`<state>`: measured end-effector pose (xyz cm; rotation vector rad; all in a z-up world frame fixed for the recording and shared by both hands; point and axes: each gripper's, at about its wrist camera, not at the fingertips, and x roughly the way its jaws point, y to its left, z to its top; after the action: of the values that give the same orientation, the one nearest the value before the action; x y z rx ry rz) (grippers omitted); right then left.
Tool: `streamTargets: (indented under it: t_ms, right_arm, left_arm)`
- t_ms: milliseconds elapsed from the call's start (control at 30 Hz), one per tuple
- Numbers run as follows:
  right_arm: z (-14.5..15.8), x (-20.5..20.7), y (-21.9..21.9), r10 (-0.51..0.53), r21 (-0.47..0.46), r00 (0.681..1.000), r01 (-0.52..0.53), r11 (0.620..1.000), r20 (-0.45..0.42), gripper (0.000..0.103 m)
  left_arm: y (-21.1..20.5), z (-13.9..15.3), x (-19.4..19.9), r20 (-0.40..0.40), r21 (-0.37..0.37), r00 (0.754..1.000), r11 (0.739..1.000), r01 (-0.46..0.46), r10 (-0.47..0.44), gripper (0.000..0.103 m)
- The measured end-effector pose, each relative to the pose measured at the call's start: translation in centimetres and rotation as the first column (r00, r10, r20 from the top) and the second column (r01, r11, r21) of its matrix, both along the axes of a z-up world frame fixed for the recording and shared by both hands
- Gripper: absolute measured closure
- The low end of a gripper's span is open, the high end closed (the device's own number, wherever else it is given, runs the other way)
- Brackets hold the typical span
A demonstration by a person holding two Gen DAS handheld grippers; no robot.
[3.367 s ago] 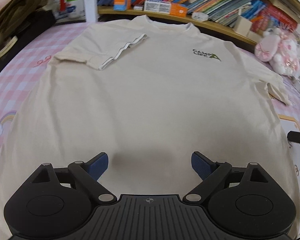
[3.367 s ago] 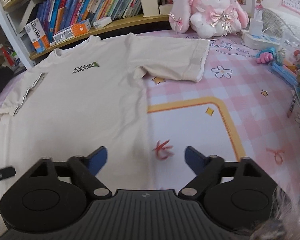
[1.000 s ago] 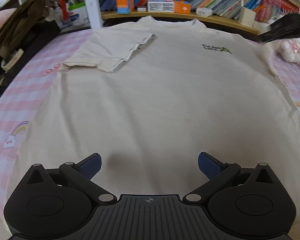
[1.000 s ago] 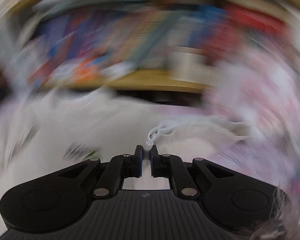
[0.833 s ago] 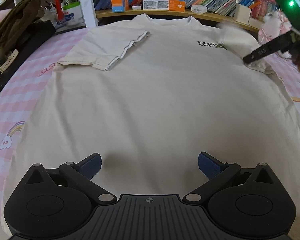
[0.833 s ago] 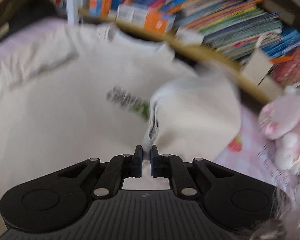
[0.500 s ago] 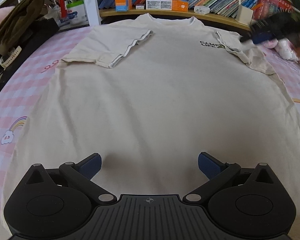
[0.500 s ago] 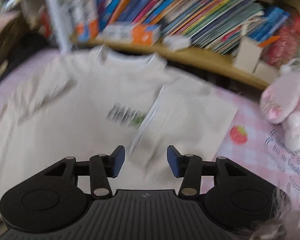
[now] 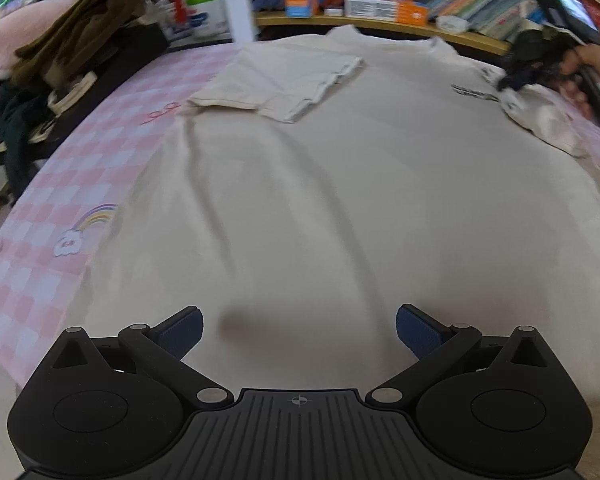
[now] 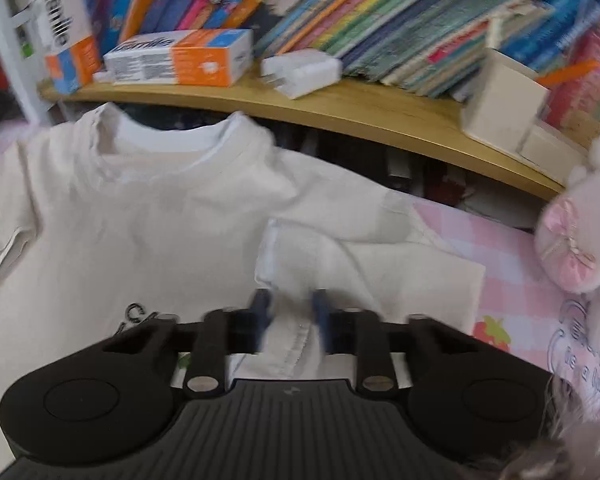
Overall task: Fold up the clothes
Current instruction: 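Fold the side strip and sleeve with the right gripper toward the print, then open the right gripper and withdraw it from the folded side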
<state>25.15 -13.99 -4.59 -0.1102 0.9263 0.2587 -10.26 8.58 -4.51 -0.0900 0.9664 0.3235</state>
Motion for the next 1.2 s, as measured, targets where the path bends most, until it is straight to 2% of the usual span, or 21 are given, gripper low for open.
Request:
streamTargets:
  t_ms: [100,167,200,267,300,333,367,400,500,667,800,833,900,967,1033,1067,1133,1200]
  right_arm:
    - [1.1,-0.6,-0.4,-0.036,0.036,0.998,0.034,0.999,0.056,0.091]
    - [2.7,-2.1,0.4,0.008,0.063,0.988,-0.018,0.998,0.155,0.091]
    - [2.9,-2.6,1.1,0.046,0.06,0.984,-0.057,0.997,0.172,0.091]
    - [2.2,-2.9,2.8,0.134,0.013,0.979,-0.138,0.99,0.153,0.087]
    - [1.5,-3.1,3.5,0.157,-0.032,0.977,-0.154,0.988,0.145,0.073]
    - [0.8,-3.2,4.3,0.18,-0.076,0.974,-0.17,0.982,0.137,0.053]
    - [0.4,-3.7,4.6,0.186,-0.101,0.972,-0.173,0.98,0.142,0.049]
    - [0.3,-4.5,4.6,0.179,-0.108,0.971,-0.164,0.981,0.159,0.05]
    - [0.3,-7.5,3.5,0.218,-0.04,0.965,-0.214,0.976,0.143,0.05]
    - [-1.1,-12.2,3.0,0.344,-0.1,0.932,-0.333,0.938,0.117,0.056]
    - [-1.2,-12.1,3.3,0.371,-0.115,0.922,-0.359,0.926,0.113,0.068]
    - [-1.3,-12.1,3.3,0.378,-0.119,0.919,-0.366,0.923,0.112,0.081]
    - [-1.4,-12.1,3.5,0.392,-0.126,0.913,-0.379,0.917,0.11,0.089]
    - [-0.5,-12.5,3.1,0.412,-0.097,0.902,-0.402,0.91,0.126,0.089]
    - [-0.6,-12.8,3.4,0.455,-0.105,0.886,-0.446,0.889,0.093,0.086]
    - [-1.0,-12.7,3.7,0.472,-0.118,0.879,-0.463,0.878,0.063,0.081]
    - [-1.6,-12.7,4.0,0.476,-0.126,0.878,-0.466,0.876,0.057,0.061]
    - [-1.3,-12.9,3.7,0.467,-0.096,0.882,-0.461,0.882,0.064,0.054]
  left_arm:
    - [0.4,0.3,0.1,0.022,-0.005,1.0,1.0,-0.012,0.012,0.0]
    - [0.3,0.2,0.4,0.014,-0.009,1.0,1.0,0.0,0.0,0.0]
    - [0.1,0.1,0.6,0.005,-0.011,1.0,1.0,0.011,-0.011,0.0]
    - [-0.4,-0.1,1.0,-0.015,-0.012,0.999,0.999,0.042,-0.042,0.0]
    - [-0.7,-0.2,1.1,-0.024,-0.012,0.998,0.998,0.061,-0.061,0.0]
    - [-1.0,-0.3,1.3,-0.034,-0.011,0.996,0.997,0.08,-0.081,0.0]
    - [-1.3,-0.3,1.3,-0.037,-0.007,0.995,0.995,0.096,-0.096,0.0]
    - [-1.6,-0.3,1.2,-0.036,-0.002,0.993,0.994,0.11,-0.11,0.0]
    - [-1.8,0.0,1.4,-0.019,0.013,0.992,0.992,0.122,-0.122,0.0]
    - [-1.5,0.2,1.7,0.009,-0.024,0.997,0.997,0.078,-0.077,0.0]
    - [-2.3,0.4,1.6,0.007,-0.011,0.996,0.996,0.093,-0.093,0.0]
    - [-2.5,0.5,1.5,0.01,-0.003,0.995,0.995,0.098,-0.098,0.0]
    - [-2.9,0.6,1.1,0.018,0.009,0.995,0.995,0.103,-0.103,0.0]
    - [-2.9,0.6,0.7,0.021,0.008,0.995,0.995,0.096,-0.096,0.0]
    - [-2.8,0.4,0.6,0.009,0.003,0.997,0.997,0.077,-0.077,0.0]
    - [-2.8,0.5,0.6,0.006,0.002,0.998,0.998,0.065,-0.065,0.0]
    - [-2.8,0.7,0.6,0.016,0.002,0.998,0.999,0.054,-0.054,0.0]
    - [-2.9,0.9,0.6,0.022,0.003,0.999,0.999,0.05,-0.05,0.0]
